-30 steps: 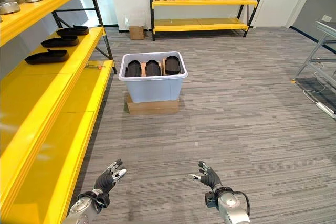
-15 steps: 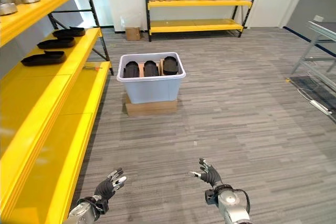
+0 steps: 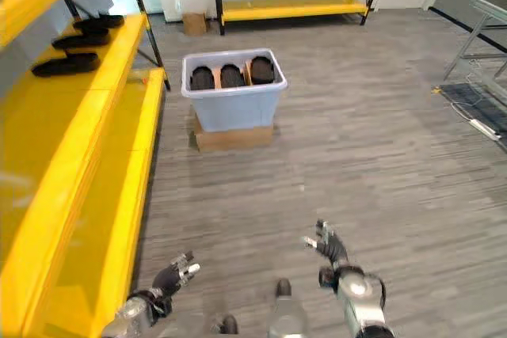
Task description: Move parts from the plastic box to the shelf.
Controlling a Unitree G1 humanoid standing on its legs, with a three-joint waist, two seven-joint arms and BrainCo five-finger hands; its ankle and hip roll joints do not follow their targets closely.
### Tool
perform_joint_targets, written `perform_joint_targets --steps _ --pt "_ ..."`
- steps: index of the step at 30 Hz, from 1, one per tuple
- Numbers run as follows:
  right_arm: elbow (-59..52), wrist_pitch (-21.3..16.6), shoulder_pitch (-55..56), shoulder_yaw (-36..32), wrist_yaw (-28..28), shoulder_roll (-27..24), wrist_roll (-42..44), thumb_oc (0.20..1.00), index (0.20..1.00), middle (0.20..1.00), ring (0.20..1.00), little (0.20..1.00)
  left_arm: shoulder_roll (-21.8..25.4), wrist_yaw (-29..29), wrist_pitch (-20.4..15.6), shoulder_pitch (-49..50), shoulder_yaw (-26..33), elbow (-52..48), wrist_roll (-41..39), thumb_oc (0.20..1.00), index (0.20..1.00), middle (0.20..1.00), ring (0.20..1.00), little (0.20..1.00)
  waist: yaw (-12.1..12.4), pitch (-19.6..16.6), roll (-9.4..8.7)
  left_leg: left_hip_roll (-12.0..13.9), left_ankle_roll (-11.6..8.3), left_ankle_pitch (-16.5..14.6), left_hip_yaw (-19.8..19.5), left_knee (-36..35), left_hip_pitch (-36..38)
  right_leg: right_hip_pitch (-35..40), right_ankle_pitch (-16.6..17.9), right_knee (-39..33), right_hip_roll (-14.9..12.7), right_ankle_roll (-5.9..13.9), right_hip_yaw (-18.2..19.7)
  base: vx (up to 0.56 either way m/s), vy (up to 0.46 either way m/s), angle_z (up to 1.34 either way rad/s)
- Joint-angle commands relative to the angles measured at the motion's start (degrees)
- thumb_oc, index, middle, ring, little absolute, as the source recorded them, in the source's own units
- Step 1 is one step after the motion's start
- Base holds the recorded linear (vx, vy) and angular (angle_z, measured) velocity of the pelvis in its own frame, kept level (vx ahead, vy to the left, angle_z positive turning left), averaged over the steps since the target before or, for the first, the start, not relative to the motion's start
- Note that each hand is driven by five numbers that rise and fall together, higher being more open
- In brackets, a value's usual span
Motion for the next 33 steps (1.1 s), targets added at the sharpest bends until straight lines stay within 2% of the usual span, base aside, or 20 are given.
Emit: perform_joint_targets --steps 1,4,5,7,9,12,16,18,20,22,24,26,27,28,29,30,31,33 --pt "-2.0 -4.0 -3.6 -0.6 -2.9 0.3 1.1 1.000 1.000 1.000 1.000 1.000 2.2 -1.9 -2.8 0.6 -1.8 -2.3 2.1 1.000 1.000 1.000 1.000 1.000 0.3 -3.5 -3.30 0.5 -2.18 3.8 -1.4 -14.7 9.4 -1.9 11.6 -4.4 1.3 -1.25 2.1 0.37 -0.209 0.75" --pt "-1.8 -3.0 -4.0 -0.5 -6.6 -0.1 1.0 1.000 1.000 1.000 1.000 1.000 2.0 -1.3 -3.3 1.4 -2.0 -2.0 1.5 1.000 1.000 1.000 1.000 1.000 0.6 -4.8 -3.40 1.2 -2.88 3.3 -0.3 -14.2 9.7 0.6 9.7 -4.0 1.4 -2.21 0.5 0.32 -0.204 0.49" --pt "-1.4 -2.5 -4.1 -0.7 -9.3 -1.0 0.8 1.000 1.000 1.000 1.000 1.000 1.8 -1.2 -3.0 2.7 -1.5 -3.2 0.7 1.000 1.000 1.000 1.000 1.000 0.9 -5.7 -3.05 2.6 -4.05 3.0 0.7 -13.1 9.8 1.9 6.9 -2.8 2.0 -3.76 -1.0 0.50 -0.336 0.17" --pt "-0.8 -1.3 -4.1 -1.0 -13.0 -1.7 0.6 1.000 1.000 1.000 1.000 1.000 1.4 -0.9 -2.6 3.6 -0.6 -4.0 0.1 1.000 1.000 1.000 1.000 1.000 1.0 -6.2 -2.93 4.0 -5.06 2.6 1.8 -11.7 9.9 2.8 5.2 -2.1 2.6 -4.96 -1.9 0.43 -0.296 0.13" --pt "0.2 -1.7 -4.5 -1.4 -14.0 -2.0 0.5 1.000 1.000 1.000 1.000 1.000 1.0 -1.2 -3.0 3.7 -0.4 -4.1 0.1 1.000 1.000 1.000 1.000 1.000 1.2 -6.6 -3.07 4.8 -5.79 2.5 2.7 -9.7 9.1 3.7 4.3 -2.3 3.0 -5.76 -2.5 0.25 -0.201 0.13" --pt "0.4 -1.6 -4.6 -1.6 -14.4 -2.4 -0.5 1.000 1.000 1.000 1.000 1.000 0.5 -1.3 -3.4 4.0 -0.5 -4.9 0.2 1.000 1.000 1.000 1.000 1.000 1.4 -6.8 -3.05 5.5 -6.57 3.5 3.0 -6.5 7.6 4.6 3.5 -2.8 3.6 -6.72 -3.0 0.20 -0.183 -0.06" --pt "0.1 -1.2 -4.4 -1.4 -14.4 -2.9 -0.2 1.000 1.000 1.000 1.000 1.000 0.1 -0.9 -3.3 3.9 -0.4 -5.5 -0.2 1.000 1.000 1.000 1.000 1.000 1.6 -6.9 -2.87 6.8 -7.99 7.7 2.7 -0.9 4.2 5.9 2.1 -3.4 4.8 -8.36 -3.5 0.16 -0.190 -0.05" --pt "0.2 -1.4 -4.2 -1.2 -13.5 -3.0 -0.3 1.000 1.000 1.000 1.000 1.000 -0.1 -0.6 -3.3 3.4 -0.2 -5.4 -0.6 1.000 1.000 1.000 1.000 1.000 1.5 -7.0 -3.03 7.4 -8.31 8.8 2.9 2.8 2.3 6.4 1.3 -3.5 5.3 -9.20 -3.5 0.15 -0.200 -0.02" --pt "-0.1 -1.3 -4.1 -0.9 -13.0 -3.2 -1.1 1.000 1.000 1.000 1.000 1.000 -0.2 -0.2 -3.8 3.0 0.0 -5.1 -1.1 1.000 1.000 1.000 1.000 1.000 1.2 -7.2 -3.10 7.8 -8.60 9.2 3.9 6.1 1.3 6.6 0.6 -3.5 5.6 -9.96 -3.9 0.13 -0.190 -0.03" --pt "0.0 -1.5 -3.8 -0.5 -12.5 -3.3 -1.1 1.000 1.000 1.000 1.000 1.000 0.1 0.7 -4.7 2.2 0.1 -5.0 0.8 1.000 1.000 1.000 1.000 1.000 0.9 -7.4 -3.25 8.8 -9.30 11.2 5.8 12.9 -0.8 6.8 -0.1 -3.5 6.0 -11.03 -4.8 0.10 -0.207 0.00" --pt "0.1 -2.0 -3.4 -0.2 -12.1 -3.5 -1.1 1.000 1.000 1.000 1.000 1.000 0.5 0.8 -4.8 1.7 0.0 -5.4 2.0 1.000 1.000 1.000 1.000 1.000 1.2 -6.9 -3.39 8.0 -8.84 11.8 4.8 18.9 -5.2 7.2 -0.5 -3.1 6.2 -11.59 -4.5 0.08 -0.182 0.14" --pt "-0.3 -1.9 -3.0 -0.4 -11.9 -3.7 -0.8 1.000 1.000 1.000 1.000 1.000 0.9 0.8 -3.9 1.4 0.3 -6.1 1.4 1.000 1.000 1.000 1.000 1.000 1.1 -6.4 -3.50 8.3 -8.70 11.5 5.7 21.0 -7.4 7.9 -0.8 -3.0 6.2 -11.85 -4.6 0.07 -0.101 0.12" --pt "-0.5 -1.9 -2.8 -0.7 -11.6 -3.7 -0.6 1.000 1.000 1.000 1.000 1.000 1.2 1.1 -3.3 1.3 0.5 -6.6 1.3 1.000 1.000 1.000 1.000 1.000 1.2 -6.1 -3.38 7.9 -8.18 10.5 6.1 19.5 -8.1 8.1 -1.0 -2.8 6.1 -11.56 -4.6 0.13 -0.034 -0.04" --pt "-0.6 -1.8 -2.8 -0.8 -11.2 -3.6 -0.8 1.000 1.000 1.000 1.000 1.000 1.6 1.3 -2.8 1.3 0.9 -6.9 1.3 1.000 1.000 1.000 1.000 1.000 1.2 -5.9 -3.04 7.0 -7.65 9.6 6.8 13.9 -7.5 8.6 -1.6 -2.6 6.3 -11.07 -4.3 0.10 -0.003 -0.05" --pt "-0.6 -1.8 -2.8 -0.8 -11.2 -3.6 -0.8 1.000 1.000 1.000 1.000 1.000 1.6 1.3 -2.8 1.3 0.9 -7.0 1.3 1.000 1.000 1.000 1.000 1.000 1.3 -5.8 -3.09 6.9 -7.62 9.6 6.9 13.7 -7.3 8.7 -1.6 -2.6 6.3 -11.05 -4.3 0.13 0.041 0.04" --pt "-0.9 -1.2 -2.9 -0.7 -11.1 -3.5 -0.9 1.000 1.000 1.000 1.000 1.000 1.8 1.6 -2.8 1.4 1.1 -7.1 1.3 1.000 1.000 1.000 1.000 1.000 1.2 -5.7 -2.89 6.4 -7.41 9.2 7.7 8.5 -6.6 9.2 -2.0 -2.7 6.6 -10.72 -4.0 0.12 0.069 0.02" --pt "-1.2 -0.8 -2.8 -0.4 -11.1 -3.3 -1.0 1.000 1.000 1.000 1.000 1.000 1.9 2.1 -2.9 1.4 1.2 -7.1 1.2 1.000 1.000 1.000 1.000 1.000 1.4 -5.5 -2.50 6.2 -7.92 10.6 8.1 1.8 -6.9 10.2 -2.3 -3.2 7.0 -10.43 -3.7 0.15 0.093 0.05" --pt "-1.3 -0.5 -2.5 0.3 -11.1 -3.3 -1.0 1.000 1.000 1.000 1.000 1.000 1.8 2.8 -3.5 1.6 1.5 -6.5 0.5 1.000 1.000 1.000 1.000 1.000 1.9 -5.2 -2.19 5.9 -8.65 12.8 7.2 -4.2 -8.6 11.6 -2.6 -4.1 7.6 -10.11 -2.7 0.16 0.105 0.05"
